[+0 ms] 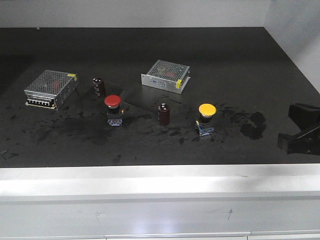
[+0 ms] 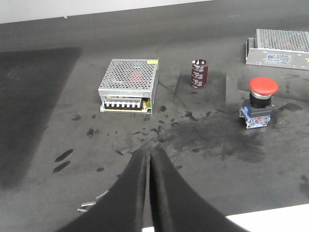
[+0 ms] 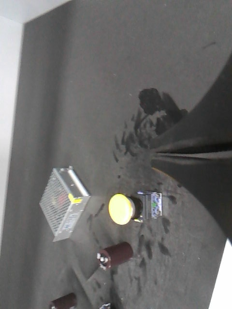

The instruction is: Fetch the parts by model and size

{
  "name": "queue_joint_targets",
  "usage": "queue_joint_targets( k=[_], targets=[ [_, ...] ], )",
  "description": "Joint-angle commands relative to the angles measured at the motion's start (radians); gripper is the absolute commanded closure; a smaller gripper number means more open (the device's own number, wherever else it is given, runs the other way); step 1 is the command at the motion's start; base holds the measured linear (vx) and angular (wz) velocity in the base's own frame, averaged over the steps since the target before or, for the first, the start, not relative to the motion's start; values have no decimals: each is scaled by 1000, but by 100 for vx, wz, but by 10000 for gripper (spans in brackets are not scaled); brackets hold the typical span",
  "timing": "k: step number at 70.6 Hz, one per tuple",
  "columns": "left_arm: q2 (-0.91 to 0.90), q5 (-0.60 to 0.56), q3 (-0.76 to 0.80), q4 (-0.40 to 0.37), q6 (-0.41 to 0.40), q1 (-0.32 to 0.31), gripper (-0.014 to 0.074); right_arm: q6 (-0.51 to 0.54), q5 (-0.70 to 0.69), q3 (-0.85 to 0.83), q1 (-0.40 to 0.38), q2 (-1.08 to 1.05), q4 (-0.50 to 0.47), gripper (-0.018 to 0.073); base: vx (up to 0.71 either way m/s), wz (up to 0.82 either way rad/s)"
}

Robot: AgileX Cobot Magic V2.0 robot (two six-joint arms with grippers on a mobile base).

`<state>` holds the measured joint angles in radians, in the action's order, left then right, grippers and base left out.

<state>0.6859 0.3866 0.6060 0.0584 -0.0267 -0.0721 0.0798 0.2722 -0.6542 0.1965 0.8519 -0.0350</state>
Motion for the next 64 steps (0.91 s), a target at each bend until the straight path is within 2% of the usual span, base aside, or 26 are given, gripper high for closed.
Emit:
queue_joint_targets(
  k=[1,11,20,27,35,43,51,59,64],
  targets=[
    [1,-84,36,-3,-16,-8,603,3,-50,-36,-1,4,-4,569,0,0],
    [1,-62,36,-3,-16,-8,594,3,-14,-36,-1,5,-8,547,0,0],
    [13,-48,40,-3,-16,-9,534,3,15,-36,-1,5,-12,464,0,0],
    [24,-25,60,-15,-16,-9,442,3,32,-36,-1,5,-12,348,0,0],
    [35,-18,79,-29,-16,-9,290,3,34,-36,-1,5,-12,189,0,0],
    [29,-32,83,-41,-16,-9,166,3,37,-36,-1,5,-12,88,0,0],
    [29,-58,83,-58,-14,-9,85,7,35,-36,-1,5,-12,60,0,0],
    [40,-49,101,-58,-12,-12,50,7,35,-36,-1,5,-12,62,0,0],
    [69,-23,140,-58,27,-24,50,7,34,-36,-1,5,-12,62,0,0]
  ],
)
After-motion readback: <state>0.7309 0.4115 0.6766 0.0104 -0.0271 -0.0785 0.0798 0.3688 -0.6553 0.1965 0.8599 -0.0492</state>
